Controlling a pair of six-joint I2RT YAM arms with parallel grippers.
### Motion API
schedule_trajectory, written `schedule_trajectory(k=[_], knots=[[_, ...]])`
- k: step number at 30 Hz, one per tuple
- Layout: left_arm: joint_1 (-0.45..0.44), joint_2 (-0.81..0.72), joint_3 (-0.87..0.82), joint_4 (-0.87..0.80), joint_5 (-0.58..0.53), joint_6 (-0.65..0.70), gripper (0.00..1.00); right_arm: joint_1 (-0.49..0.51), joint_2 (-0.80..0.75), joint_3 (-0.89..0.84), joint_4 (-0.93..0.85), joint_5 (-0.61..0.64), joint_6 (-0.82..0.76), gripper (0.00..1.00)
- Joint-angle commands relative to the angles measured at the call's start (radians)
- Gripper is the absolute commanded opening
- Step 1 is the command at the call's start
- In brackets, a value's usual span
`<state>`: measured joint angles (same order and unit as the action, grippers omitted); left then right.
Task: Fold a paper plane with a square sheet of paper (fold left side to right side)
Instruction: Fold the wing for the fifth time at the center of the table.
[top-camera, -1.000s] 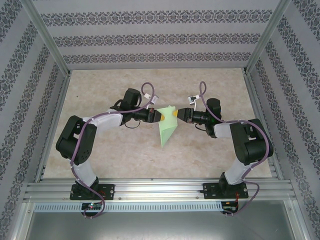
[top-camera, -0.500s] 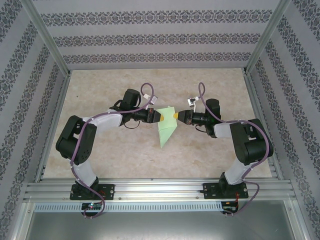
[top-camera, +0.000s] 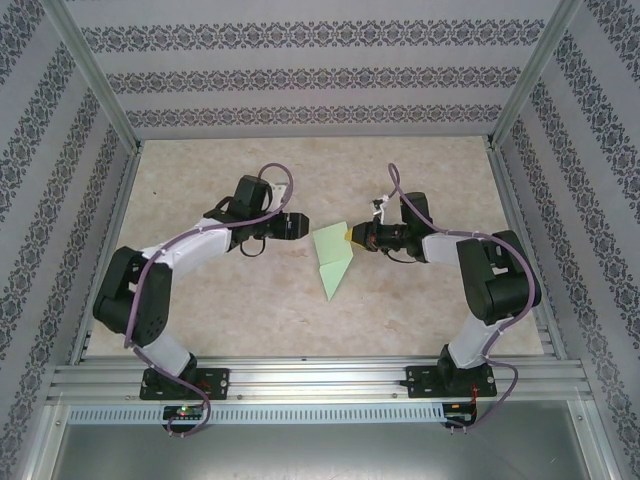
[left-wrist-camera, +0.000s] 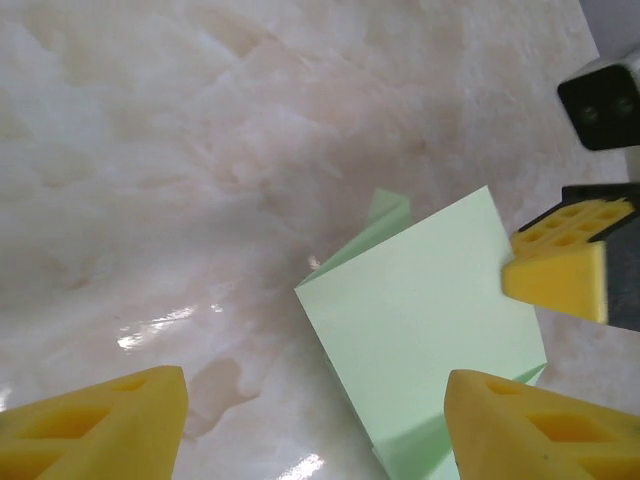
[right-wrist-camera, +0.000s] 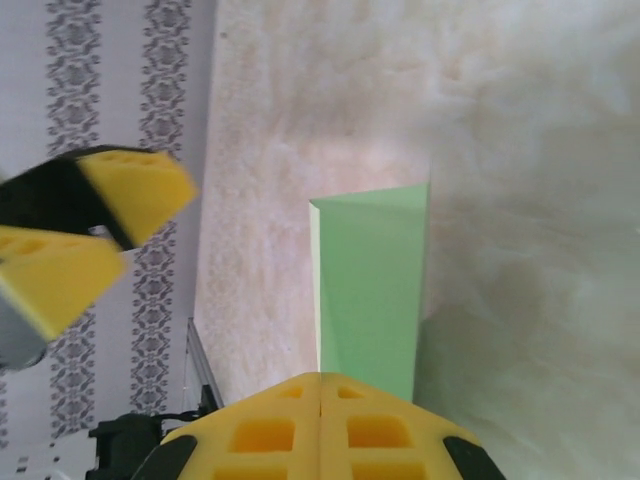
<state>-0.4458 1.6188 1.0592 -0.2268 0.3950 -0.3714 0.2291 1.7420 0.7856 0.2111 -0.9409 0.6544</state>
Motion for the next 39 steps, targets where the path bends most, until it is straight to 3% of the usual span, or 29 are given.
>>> schedule_trajectory(k=[1, 9, 19, 29, 39], knots=[[-0.046, -0.091, 0.012, -0.112, -0.124, 0.077, 0.68, -0.001, 0.021, 0.046, -0.170, 0.069, -0.032, 0.00], [-0.263, -0.129, 0.030, -0.209, -0.195, 0.085, 0.66, -0.008, 0.042, 0.059, -0.196, 0.120, 0.058, 0.00], [-0.465, 0.059, 0.159, -0.313, -0.327, 0.029, 0.65, -0.007, 0.034, 0.075, -0.228, 0.128, 0.073, 0.00], [-0.537, 0.246, 0.281, -0.427, -0.436, 0.026, 0.63, -0.008, 0.037, 0.080, -0.259, 0.140, 0.059, 0.00], [-0.550, 0.310, 0.270, -0.407, -0.513, 0.010, 0.59, -0.005, 0.045, 0.085, -0.266, 0.136, 0.053, 0.00]])
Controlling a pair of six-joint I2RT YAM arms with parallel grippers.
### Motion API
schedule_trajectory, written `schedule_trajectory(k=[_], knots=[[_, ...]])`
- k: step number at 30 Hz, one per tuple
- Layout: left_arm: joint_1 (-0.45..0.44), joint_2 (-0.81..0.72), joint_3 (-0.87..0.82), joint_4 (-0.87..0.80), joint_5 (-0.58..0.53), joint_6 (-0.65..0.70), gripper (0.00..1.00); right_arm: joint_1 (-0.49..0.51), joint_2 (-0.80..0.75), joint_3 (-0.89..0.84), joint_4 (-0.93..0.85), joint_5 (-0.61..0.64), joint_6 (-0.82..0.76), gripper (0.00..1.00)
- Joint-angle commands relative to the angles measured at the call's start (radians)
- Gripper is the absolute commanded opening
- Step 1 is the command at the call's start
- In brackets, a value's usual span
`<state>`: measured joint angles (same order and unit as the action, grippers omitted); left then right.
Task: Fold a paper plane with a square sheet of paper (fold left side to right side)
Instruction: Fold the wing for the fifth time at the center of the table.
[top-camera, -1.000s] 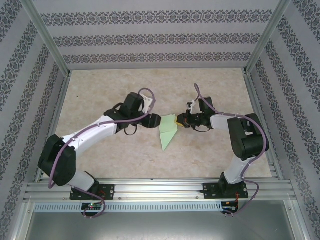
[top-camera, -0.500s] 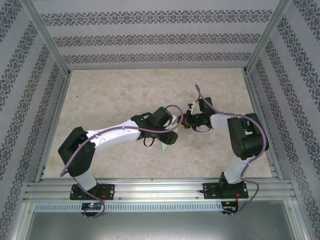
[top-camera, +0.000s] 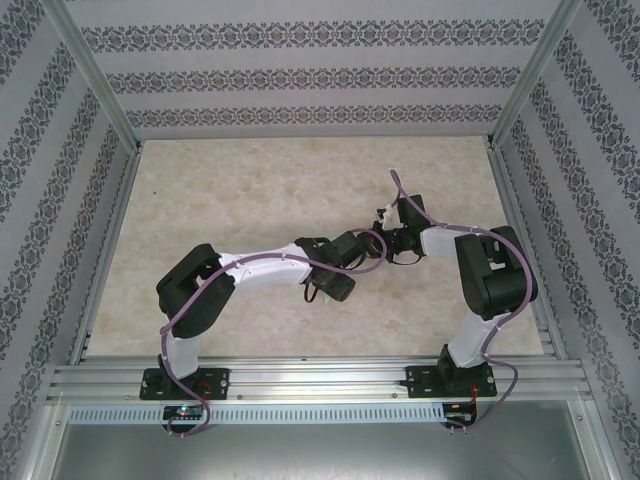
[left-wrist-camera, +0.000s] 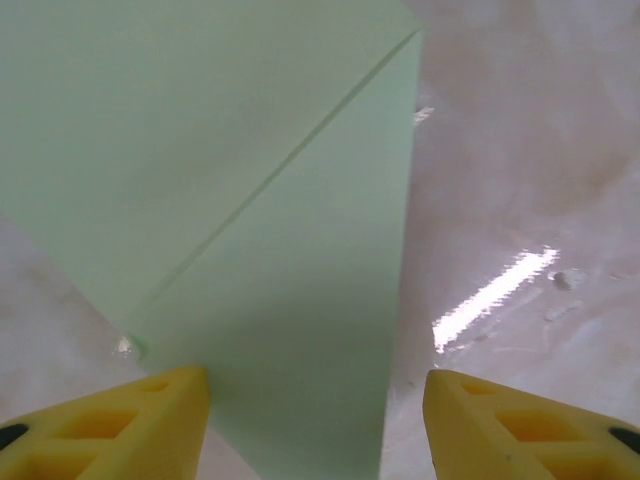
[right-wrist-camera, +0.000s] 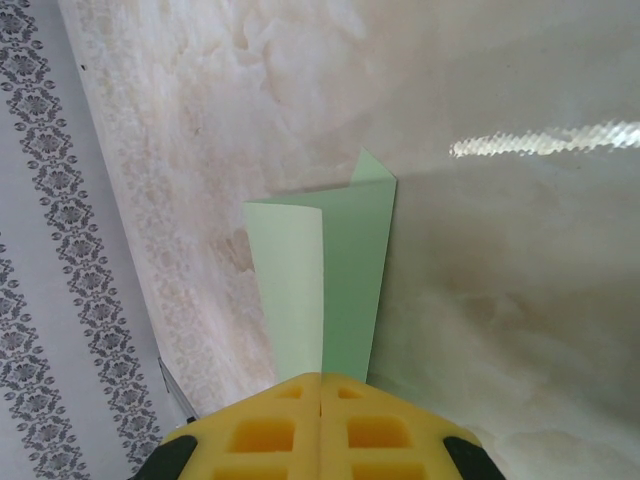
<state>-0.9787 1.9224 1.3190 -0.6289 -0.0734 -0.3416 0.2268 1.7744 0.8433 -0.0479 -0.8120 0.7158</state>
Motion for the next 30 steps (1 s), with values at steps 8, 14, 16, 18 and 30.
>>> schedule_trajectory(k=[8, 14, 16, 18, 30], knots=[[-0.019, 0.048, 0.014, 0.000, -0.068, -0.025, 0.52, -0.003, 0.020, 0.036, -0.036, 0.017, -0.029, 0.00], [-0.020, 0.066, 0.017, 0.003, -0.069, -0.027, 0.46, -0.002, 0.026, 0.040, -0.047, 0.021, -0.035, 0.00], [-0.020, 0.070, 0.019, 0.000, -0.071, -0.030, 0.45, -0.002, 0.028, 0.043, -0.054, 0.023, -0.040, 0.00], [-0.020, 0.071, 0.019, 0.004, -0.067, -0.031, 0.42, -0.001, 0.028, 0.045, -0.062, 0.026, -0.046, 0.00], [-0.020, 0.060, 0.013, 0.011, -0.062, -0.045, 0.43, -0.010, 0.016, 0.054, -0.092, 0.032, -0.069, 0.11]])
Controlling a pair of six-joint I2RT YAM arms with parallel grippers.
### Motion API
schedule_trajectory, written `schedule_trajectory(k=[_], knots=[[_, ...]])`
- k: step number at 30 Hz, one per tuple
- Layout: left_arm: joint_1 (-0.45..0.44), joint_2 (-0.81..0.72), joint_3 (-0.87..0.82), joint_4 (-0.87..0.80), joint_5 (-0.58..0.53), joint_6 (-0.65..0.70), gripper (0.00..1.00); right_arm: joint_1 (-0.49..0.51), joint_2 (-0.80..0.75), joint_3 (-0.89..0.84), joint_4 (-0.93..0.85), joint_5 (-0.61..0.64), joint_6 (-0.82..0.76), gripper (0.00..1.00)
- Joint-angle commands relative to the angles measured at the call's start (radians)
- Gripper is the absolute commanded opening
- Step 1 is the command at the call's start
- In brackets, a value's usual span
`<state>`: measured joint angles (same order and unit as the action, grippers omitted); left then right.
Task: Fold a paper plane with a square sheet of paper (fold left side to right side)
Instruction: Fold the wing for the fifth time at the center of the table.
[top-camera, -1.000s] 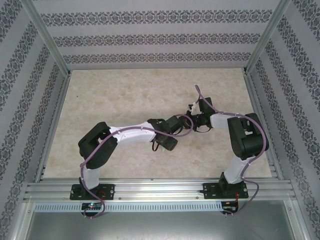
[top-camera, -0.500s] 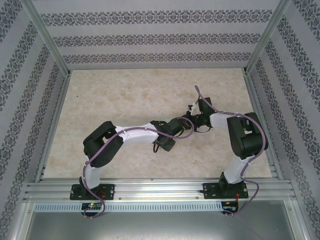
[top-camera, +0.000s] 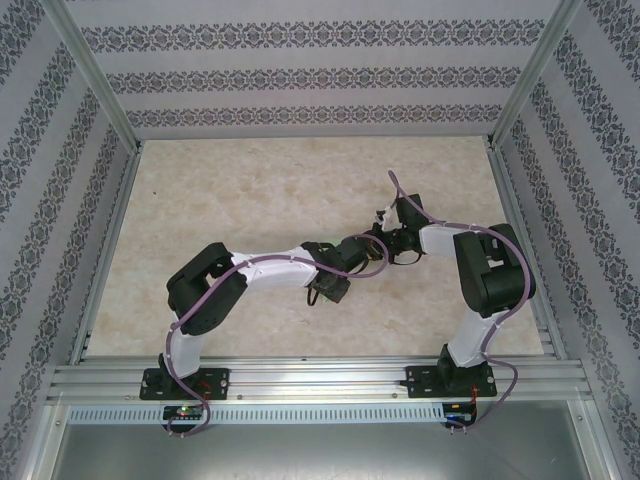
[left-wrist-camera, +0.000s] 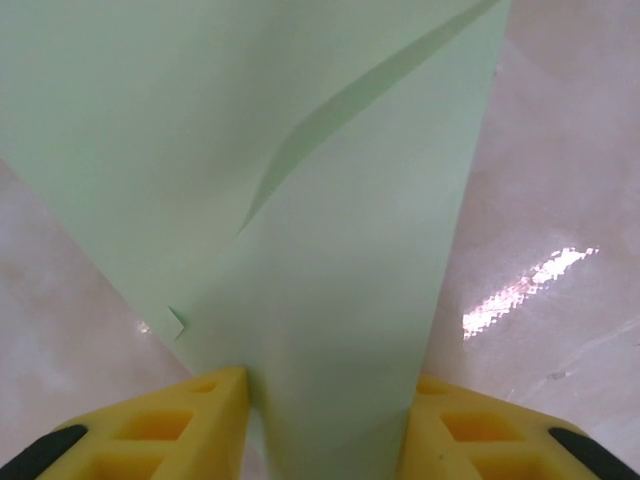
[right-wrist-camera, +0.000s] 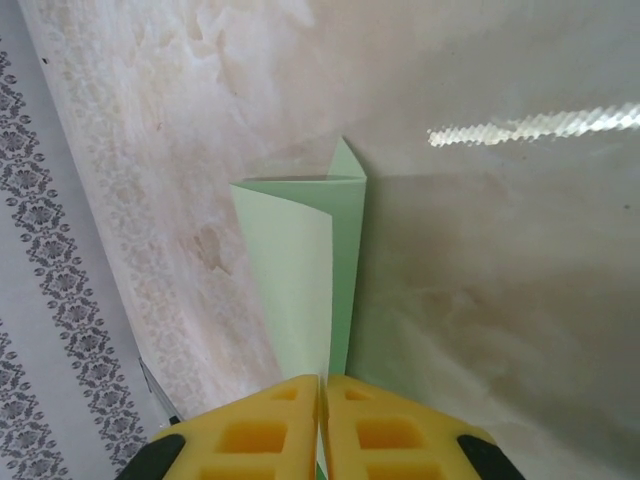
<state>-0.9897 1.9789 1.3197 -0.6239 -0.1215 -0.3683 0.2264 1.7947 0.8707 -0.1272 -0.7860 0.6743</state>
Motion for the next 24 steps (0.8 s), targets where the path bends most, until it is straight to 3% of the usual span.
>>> schedule_trajectory(k=[1, 6, 17, 24], knots=[[-0.009, 0.000, 0.017, -0.001, -0.018, -0.017, 0.45, -0.009, -0.003, 0.026, -0.012, 0.002, -0.025, 0.11], [-0.014, -0.045, 0.027, -0.019, -0.046, -0.008, 0.49, -0.009, -0.007, 0.022, -0.012, -0.001, -0.012, 0.07], [-0.079, -0.029, 0.100, -0.126, -0.222, -0.004, 0.60, -0.009, -0.008, 0.028, -0.025, -0.006, 0.010, 0.04], [-0.104, 0.018, 0.140, -0.173, -0.274, -0.004, 0.57, -0.010, -0.006, 0.033, -0.038, -0.006, 0.019, 0.04]])
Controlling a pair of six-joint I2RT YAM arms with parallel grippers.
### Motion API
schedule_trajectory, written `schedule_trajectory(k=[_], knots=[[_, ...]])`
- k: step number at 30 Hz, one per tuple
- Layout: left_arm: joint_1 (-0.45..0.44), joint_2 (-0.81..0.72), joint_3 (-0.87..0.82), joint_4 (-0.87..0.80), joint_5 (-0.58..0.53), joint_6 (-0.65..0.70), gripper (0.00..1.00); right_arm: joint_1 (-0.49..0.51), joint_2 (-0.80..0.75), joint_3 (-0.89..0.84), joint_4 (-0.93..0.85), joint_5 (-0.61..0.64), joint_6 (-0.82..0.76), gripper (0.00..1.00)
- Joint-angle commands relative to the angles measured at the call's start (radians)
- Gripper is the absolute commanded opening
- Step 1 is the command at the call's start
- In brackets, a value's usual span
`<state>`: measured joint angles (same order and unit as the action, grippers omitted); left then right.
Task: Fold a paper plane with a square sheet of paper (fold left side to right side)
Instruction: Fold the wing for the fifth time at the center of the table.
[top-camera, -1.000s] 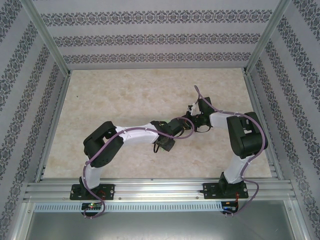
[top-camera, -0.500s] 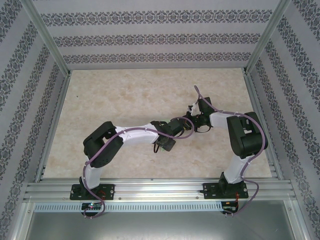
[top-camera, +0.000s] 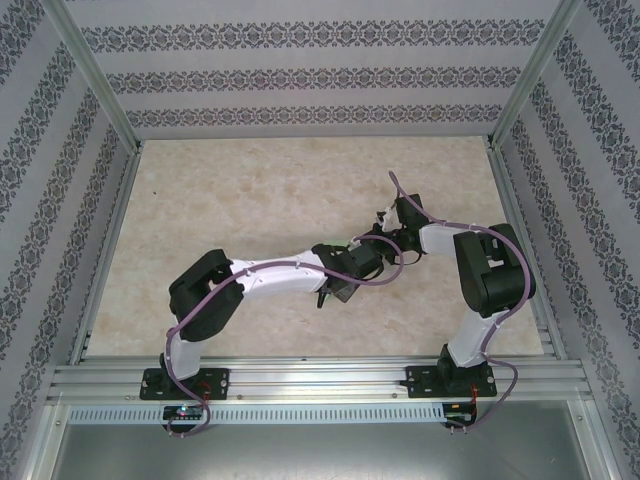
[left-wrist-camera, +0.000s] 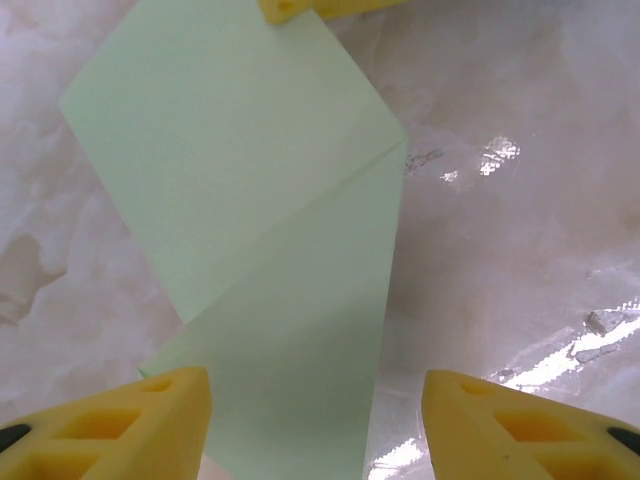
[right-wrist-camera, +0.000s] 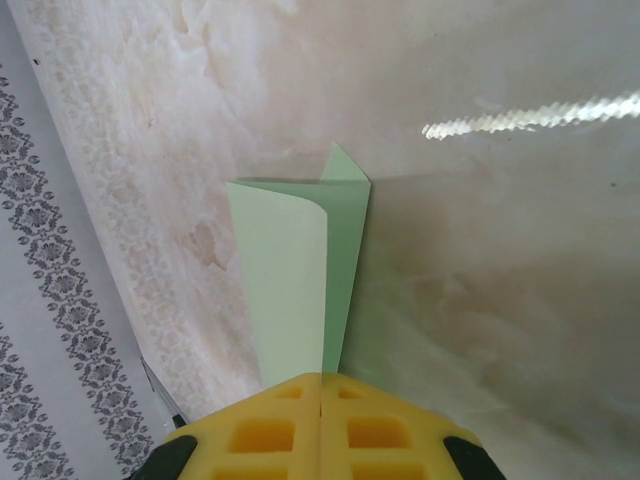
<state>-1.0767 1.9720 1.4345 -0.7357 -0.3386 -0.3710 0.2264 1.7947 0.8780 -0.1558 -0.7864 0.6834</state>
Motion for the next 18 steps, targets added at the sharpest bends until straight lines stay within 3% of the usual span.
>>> schedule_trajectory(k=[1, 8, 18], knots=[[-0.019, 0.031, 0.027, -0.066, -0.061, -0.004, 0.56, -0.009, -0.006, 0.025, -0.009, -0.005, 0.010, 0.04], [-0.039, 0.043, 0.030, -0.067, -0.057, -0.018, 0.43, -0.010, 0.000, 0.030, -0.012, -0.002, 0.010, 0.03], [-0.041, 0.090, 0.050, -0.111, -0.117, -0.042, 0.38, -0.009, 0.000, 0.030, -0.017, -0.004, 0.006, 0.04]])
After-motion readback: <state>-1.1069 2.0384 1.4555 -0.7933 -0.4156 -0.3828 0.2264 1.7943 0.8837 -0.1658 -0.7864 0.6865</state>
